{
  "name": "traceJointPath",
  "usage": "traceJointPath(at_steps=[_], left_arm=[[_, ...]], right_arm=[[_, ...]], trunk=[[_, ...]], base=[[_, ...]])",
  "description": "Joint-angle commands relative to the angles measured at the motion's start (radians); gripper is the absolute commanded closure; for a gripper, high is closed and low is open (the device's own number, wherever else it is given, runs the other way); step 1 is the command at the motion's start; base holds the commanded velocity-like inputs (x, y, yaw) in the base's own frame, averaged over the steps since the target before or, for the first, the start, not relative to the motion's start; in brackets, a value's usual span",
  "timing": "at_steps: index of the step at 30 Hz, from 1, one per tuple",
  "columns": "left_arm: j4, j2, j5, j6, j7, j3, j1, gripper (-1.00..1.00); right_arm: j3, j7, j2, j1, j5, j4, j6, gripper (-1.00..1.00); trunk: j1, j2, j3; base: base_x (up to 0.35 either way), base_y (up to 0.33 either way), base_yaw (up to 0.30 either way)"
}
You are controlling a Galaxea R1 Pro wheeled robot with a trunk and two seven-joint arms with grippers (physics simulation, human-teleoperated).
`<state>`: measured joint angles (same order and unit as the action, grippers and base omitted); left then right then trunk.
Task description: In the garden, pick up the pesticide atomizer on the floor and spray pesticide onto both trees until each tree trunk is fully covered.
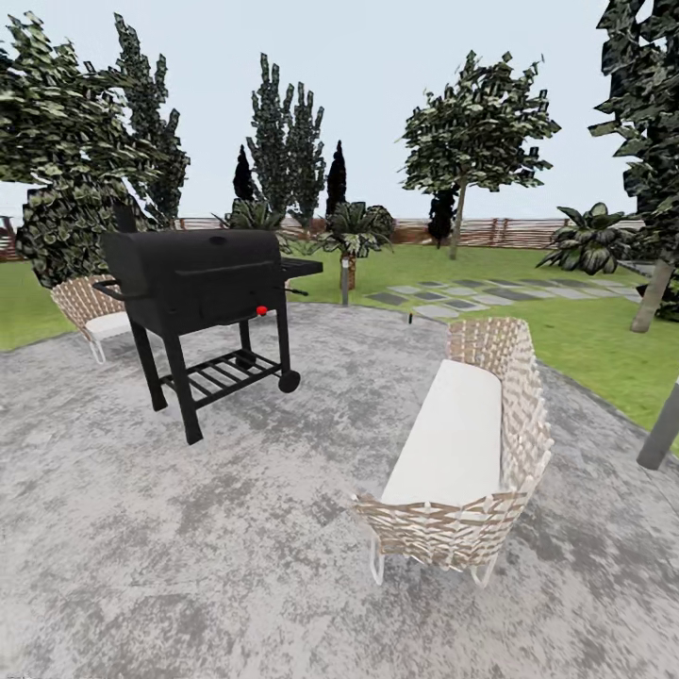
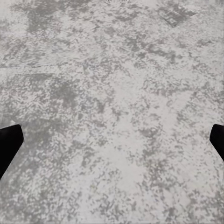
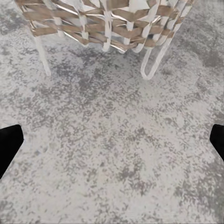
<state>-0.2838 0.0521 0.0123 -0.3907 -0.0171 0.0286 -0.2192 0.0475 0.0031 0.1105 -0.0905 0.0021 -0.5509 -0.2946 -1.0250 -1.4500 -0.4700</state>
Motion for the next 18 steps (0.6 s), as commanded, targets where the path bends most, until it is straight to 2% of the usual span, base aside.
traceJointPath(at_steps=[1,16,18], left_arm=[[0.0,0.0,0.0,0.0,0.0,0.006,0.0,-1.0],[0.0,0.0,0.0,0.0,0.0,0.011,0.0,-1.0],[0.0,0.0,0.0,0.0,0.0,0.011,0.0,-1.0]], right_arm=[[0.0,0.0,0.0,0.0,0.0,0.0,0.0,-1.0],[0.0,0.0,-0.002,0.0,-0.001,0.043,-0.001,-1.0],[0.0,0.001,-0.002,0.0,-0.001,0.042,0.0,-1.0]], trunk=[[0.0,0.0,0.0],[0.0,0.0,0.0],[0.0,0.0,0.0]], base=[[0.238,0.228,0.275],[0.255,0.235,0.277],[0.285,0.219,0.051]])
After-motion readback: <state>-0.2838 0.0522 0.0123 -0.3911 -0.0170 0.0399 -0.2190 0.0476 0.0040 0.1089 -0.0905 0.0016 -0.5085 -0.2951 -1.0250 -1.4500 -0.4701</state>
